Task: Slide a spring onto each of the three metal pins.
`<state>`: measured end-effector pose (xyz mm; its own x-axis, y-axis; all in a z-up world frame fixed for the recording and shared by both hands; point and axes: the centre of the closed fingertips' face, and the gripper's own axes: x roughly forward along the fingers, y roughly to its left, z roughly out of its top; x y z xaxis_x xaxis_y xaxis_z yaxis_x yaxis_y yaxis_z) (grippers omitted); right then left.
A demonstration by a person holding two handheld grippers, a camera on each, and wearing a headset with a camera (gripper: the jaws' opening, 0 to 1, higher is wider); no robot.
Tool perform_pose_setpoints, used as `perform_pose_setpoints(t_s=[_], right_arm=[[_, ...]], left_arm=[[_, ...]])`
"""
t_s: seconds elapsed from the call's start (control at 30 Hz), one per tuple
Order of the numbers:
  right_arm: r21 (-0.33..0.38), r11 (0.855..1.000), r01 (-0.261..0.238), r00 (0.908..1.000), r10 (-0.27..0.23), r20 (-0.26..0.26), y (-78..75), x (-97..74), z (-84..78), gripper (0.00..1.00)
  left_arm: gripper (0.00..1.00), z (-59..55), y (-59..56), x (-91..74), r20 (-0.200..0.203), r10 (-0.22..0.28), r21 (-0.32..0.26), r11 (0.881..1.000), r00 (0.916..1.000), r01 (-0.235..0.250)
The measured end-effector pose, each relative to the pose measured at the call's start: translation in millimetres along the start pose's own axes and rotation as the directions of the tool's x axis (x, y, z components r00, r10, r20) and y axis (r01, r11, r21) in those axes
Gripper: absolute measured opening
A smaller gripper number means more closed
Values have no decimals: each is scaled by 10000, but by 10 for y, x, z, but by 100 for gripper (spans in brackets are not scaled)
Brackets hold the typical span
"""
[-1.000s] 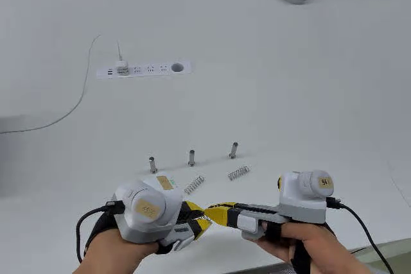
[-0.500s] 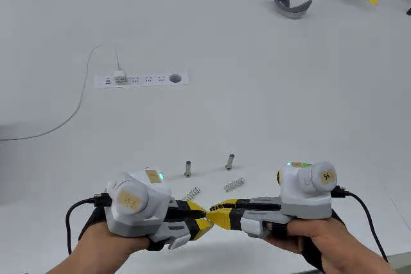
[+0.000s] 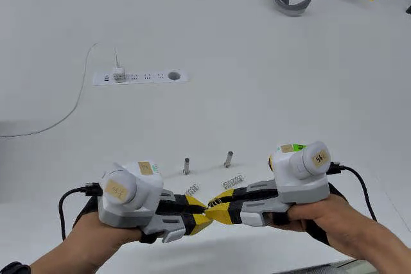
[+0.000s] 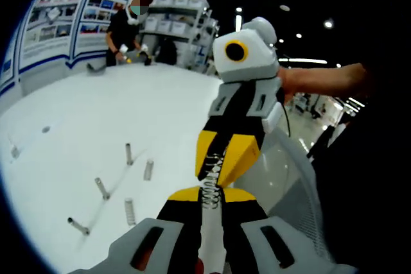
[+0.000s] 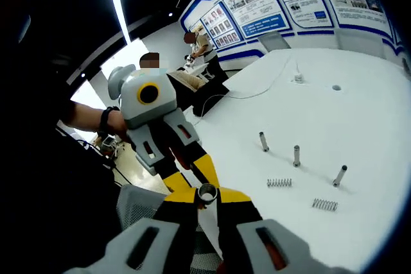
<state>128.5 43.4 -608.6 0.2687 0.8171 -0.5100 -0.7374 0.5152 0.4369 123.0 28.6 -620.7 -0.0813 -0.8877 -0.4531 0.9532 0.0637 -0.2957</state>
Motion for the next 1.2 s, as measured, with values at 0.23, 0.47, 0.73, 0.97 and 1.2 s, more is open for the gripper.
perform_pose_setpoints(t_s=[0.23, 0.47, 0.73, 0.97, 1.2], right_arm=[[-795, 9963, -341, 9972, 286, -686, 61, -1, -27, 12], [-1300, 9893, -656, 9914, 499, -1209, 104, 27, -56, 13], [-1551, 9833, -949, 9828, 677, -1716, 170, 73, -134, 13], [-1828, 9777, -1030, 9763, 642, -2066, 188, 105, -203, 12], [-2010, 9741, -1034, 9747, 590, -2154, 179, 137, -210, 14]], left_arm=[[10, -8, -51, -7, -112, -219, 343, 9992, 9997, 223], [10, -37, -94, -21, -305, -367, 561, 9977, 9989, 384], [10, -118, -154, -15, -730, -523, 886, 9943, 9960, 587], [10, -191, -183, 2, -1019, -584, 1056, 9920, 9931, 692], [10, -222, -169, -12, -1244, -571, 1160, 9907, 9906, 717]])
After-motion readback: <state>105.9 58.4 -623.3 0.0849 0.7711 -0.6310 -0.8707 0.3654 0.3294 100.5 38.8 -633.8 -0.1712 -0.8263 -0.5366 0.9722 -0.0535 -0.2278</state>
